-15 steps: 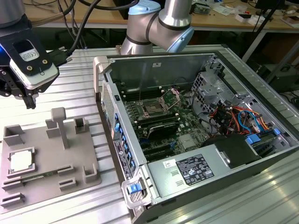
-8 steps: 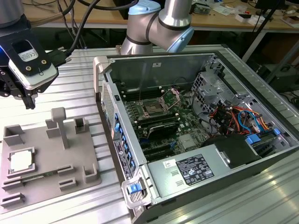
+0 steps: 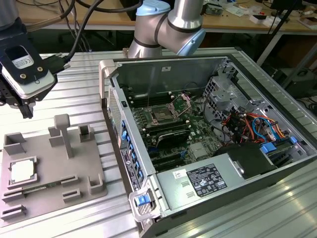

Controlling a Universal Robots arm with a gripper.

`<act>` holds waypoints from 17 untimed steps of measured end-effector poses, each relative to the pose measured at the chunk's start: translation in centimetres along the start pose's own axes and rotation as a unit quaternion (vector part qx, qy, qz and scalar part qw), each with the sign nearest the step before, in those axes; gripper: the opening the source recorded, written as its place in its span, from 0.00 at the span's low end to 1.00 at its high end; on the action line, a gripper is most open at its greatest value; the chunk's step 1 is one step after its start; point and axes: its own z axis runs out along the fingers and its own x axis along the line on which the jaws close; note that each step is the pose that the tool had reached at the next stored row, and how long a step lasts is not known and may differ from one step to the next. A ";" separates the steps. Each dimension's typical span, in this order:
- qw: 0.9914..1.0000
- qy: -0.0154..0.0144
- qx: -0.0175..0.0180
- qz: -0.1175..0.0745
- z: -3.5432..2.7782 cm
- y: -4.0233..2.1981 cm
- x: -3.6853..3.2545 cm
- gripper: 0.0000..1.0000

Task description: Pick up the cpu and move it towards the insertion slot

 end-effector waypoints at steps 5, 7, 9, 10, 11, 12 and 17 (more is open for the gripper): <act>1.000 0.000 0.000 0.000 0.50 -0.01 1.62 0.11; 1.000 -0.001 0.000 0.000 0.75 0.00 2.28 0.11; 1.000 -0.001 0.000 0.000 1.10 0.00 3.00 0.24; 1.000 -0.001 0.000 0.000 1.33 0.00 3.21 0.30; 1.000 -0.001 0.000 0.000 1.60 -0.01 3.34 0.36; 1.000 -0.001 0.000 0.000 1.90 -0.02 3.54 0.42; 1.000 -0.001 0.000 0.000 2.68 -0.05 3.98 0.60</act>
